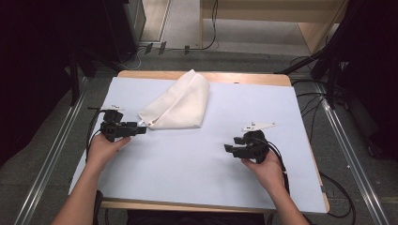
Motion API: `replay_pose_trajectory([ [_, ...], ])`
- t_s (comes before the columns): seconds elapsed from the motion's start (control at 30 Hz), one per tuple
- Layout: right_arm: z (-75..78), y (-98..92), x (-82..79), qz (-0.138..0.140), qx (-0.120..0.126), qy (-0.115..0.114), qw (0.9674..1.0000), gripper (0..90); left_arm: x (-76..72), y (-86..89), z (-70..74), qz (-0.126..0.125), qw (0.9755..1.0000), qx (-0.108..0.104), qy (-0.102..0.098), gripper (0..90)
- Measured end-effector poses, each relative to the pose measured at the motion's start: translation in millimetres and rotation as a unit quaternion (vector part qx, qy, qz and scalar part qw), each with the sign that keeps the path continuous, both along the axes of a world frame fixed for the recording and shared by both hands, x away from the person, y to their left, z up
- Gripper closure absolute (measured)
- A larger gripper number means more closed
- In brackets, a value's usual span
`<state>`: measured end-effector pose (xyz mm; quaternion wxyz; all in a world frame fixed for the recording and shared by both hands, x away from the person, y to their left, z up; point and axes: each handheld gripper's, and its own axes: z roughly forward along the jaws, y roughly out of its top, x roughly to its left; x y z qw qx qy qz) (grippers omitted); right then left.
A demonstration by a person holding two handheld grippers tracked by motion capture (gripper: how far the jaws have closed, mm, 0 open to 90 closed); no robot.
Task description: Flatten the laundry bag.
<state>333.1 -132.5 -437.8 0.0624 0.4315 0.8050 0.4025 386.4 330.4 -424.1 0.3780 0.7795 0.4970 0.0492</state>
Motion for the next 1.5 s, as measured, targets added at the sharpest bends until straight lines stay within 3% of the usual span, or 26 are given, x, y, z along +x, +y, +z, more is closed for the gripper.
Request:
replay_pose_trajectory([
  [0.33, -0.7, -0.5, 0.0, 0.0, -0.003, 0.002, 1.0, 47.7, 18.0, -15.3, 9.8, -0.017, 0.9998, 0.009, -0.001, 38.7],
  [0.4, -1.0, -0.9, 0.0, 0.0, -0.004, 0.002, 1.0, 47.6, 23.0, -14.4, 10.5, -0.012, 0.9998, 0.017, -0.005, 38.7],
  [0.63, -0.8, -1.1, -0.9, -0.001, -0.005, 0.002, 1.0, 47.7, 43.9, 0.0, 8.7, 0.012, 0.9999, 0.011, -0.005, 39.0],
  [0.7, -0.9, -0.9, -1.3, 0.001, -0.006, 0.001, 1.0, 47.8, 50.8, 6.7, 7.1, 0.027, 0.9992, 0.01, -0.027, 38.8],
  [0.8, -0.7, -1.1, -1.5, 0.001, -0.006, -0.002, 1.0, 47.9, 55.0, 8.3, 6.3, 0.034, 0.9987, 0.014, -0.036, 38.8],
  [0.83, -0.7, -1.1, -1.5, 0.001, -0.006, -0.002, 1.0, 47.9, 58.4, 7.8, 7.2, 0.03, 0.9988, 0.028, -0.028, 38.8],
  [0.87, -1.3, -0.7, -2.1, -0.001, -0.007, 0.001, 1.0, 47.9, 61.5, 6.4, 8.2, 0.027, 0.9981, 0.046, -0.032, 38.8],
  [0.93, -1.7, -1.1, -2.8, 0.0, -0.01, 0.001, 0.9999, 47.9, 65.9, 6.9, 6.3, 0.034, 0.9973, 0.045, -0.047, 39.0],
  [1.03, -1.7, -2.7, -4.2, -0.001, -0.007, 0.0, 1.0, 47.9, 72.1, 6.7, -0.9, 0.031, 0.9976, 0.057, -0.024, 39.1],
  [1.2, -2.3, -7.0, -6.4, -0.01, -0.009, 0.002, 0.9999, 47.9, 77.3, 0.0, -6.6, 0.019, 0.9975, 0.064, -0.022, 39.0],
  [1.23, -2.2, -9.1, -8.1, -0.013, -0.009, 0.002, 0.9999, 47.9, 79.7, -4.3, -9.8, 0.013, 0.9967, 0.079, -0.018, 39.0],
  [1.5, -2.1, -16.9, -13.7, -0.024, -0.008, 0.001, 0.9997, 48.0, 88.0, -10.1, -18.0, 0.005, 0.9977, 0.068, -0.005, 42.0],
])
